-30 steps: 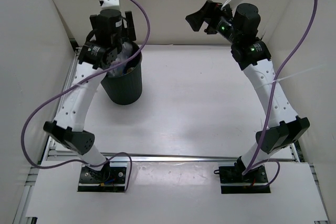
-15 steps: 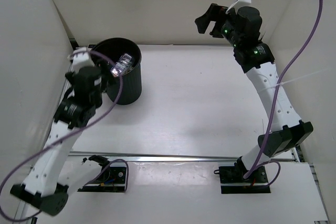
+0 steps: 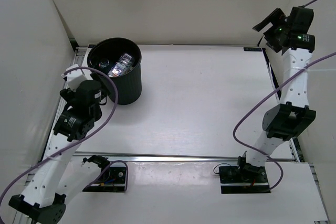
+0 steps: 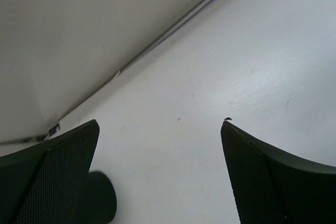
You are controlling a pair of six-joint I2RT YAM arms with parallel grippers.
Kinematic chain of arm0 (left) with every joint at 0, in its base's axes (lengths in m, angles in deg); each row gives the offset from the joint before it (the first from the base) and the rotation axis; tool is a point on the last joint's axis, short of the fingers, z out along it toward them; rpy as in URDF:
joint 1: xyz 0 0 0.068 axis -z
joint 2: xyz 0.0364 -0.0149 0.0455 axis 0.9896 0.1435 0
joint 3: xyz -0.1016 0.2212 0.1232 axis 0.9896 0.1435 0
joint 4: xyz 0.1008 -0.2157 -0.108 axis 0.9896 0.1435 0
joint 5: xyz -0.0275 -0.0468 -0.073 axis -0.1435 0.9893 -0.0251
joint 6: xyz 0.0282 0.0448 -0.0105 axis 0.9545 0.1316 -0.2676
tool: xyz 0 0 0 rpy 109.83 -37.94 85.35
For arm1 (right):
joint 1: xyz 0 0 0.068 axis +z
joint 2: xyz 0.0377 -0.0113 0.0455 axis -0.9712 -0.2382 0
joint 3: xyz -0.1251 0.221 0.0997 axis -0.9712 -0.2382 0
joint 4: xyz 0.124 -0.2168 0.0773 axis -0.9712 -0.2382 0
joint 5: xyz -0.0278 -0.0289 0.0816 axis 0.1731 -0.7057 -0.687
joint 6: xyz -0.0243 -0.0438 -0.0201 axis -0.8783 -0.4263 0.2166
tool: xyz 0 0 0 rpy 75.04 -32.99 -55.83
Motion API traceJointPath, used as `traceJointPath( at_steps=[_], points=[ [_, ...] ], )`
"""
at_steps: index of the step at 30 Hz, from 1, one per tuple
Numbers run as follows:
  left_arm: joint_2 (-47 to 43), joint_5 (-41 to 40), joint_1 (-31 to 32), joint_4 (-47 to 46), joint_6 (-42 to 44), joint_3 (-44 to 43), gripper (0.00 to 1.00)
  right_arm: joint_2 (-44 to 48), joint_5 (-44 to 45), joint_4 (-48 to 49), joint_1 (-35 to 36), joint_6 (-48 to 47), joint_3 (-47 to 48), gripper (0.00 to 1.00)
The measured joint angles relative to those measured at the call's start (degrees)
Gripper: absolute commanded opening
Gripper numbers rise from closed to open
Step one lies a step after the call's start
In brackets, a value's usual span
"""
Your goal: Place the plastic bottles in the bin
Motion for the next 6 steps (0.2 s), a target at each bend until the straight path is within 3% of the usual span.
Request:
traceJointPath(
  at_steps=[6],
  points=[
    [3.2,-4.1,0.0,0.8,0.4,-0.6,1.0,-1.4,-10.1,-2.0,1.7,0.2,-1.5,1.0]
  ],
)
